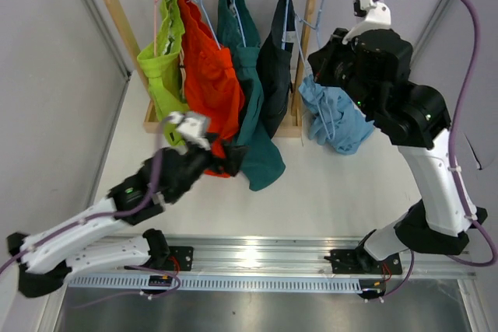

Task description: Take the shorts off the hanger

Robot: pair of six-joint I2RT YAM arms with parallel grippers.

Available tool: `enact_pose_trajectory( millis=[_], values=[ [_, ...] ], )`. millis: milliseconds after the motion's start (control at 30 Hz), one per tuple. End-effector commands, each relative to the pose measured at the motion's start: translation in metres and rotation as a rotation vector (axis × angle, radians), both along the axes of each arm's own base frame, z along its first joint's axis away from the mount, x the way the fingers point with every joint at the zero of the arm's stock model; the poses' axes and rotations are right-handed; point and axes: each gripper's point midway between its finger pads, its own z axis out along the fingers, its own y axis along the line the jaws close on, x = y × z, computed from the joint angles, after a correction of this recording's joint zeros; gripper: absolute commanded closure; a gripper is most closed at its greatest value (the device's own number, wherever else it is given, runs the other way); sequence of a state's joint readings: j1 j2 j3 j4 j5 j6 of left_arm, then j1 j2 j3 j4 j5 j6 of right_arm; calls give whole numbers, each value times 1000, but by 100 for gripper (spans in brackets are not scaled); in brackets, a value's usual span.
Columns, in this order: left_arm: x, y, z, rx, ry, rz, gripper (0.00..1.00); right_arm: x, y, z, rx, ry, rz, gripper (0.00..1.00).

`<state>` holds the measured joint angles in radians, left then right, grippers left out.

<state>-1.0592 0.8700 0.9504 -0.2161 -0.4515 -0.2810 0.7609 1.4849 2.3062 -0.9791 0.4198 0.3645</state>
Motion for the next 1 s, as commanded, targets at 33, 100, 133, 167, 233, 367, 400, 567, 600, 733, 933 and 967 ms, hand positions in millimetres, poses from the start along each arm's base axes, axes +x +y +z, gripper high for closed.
enact_pose_trajectory(
  millis=[33, 100, 133, 167, 233, 367, 400, 567, 600, 733, 933, 967],
  values=[
    [-19, 68, 1, -60, 33, 140, 1, 11, -8, 31, 63, -96, -57, 100],
    [-23, 83, -2, -49, 39, 165, 1, 21, -10, 25, 55, -91, -86, 100],
    [-27, 94, -5, -42, 44, 174, 1, 27, -9, 26, 57, -99, -96, 100],
    [-29, 99, -6, -37, 44, 183, 1, 32, -10, 23, 50, -99, -113, 100],
    [-31, 106, -17, -6, 52, 189, 1, 50, -13, 18, 44, -98, -149, 100],
    [-34, 118, -29, 14, 70, 224, 1, 85, -16, 12, 41, -101, -186, 100],
    [-35, 118, -30, 7, 76, 222, 1, 90, -15, 18, 66, -111, -174, 100],
    [-37, 113, -33, 6, 79, 188, 1, 129, -6, 5, 74, -78, -173, 100],
    [-37, 112, -33, 10, 77, 185, 1, 132, -5, 5, 77, -82, -173, 100],
    [-37, 108, -35, 24, 79, 171, 1, 145, 4, 8, 100, -111, -164, 100],
    [-37, 108, -33, 24, 78, 167, 1, 144, 12, 12, 111, -138, -184, 100],
    [-37, 107, -36, 29, 80, 164, 1, 142, 15, 10, 88, -145, -199, 100]
  ],
)
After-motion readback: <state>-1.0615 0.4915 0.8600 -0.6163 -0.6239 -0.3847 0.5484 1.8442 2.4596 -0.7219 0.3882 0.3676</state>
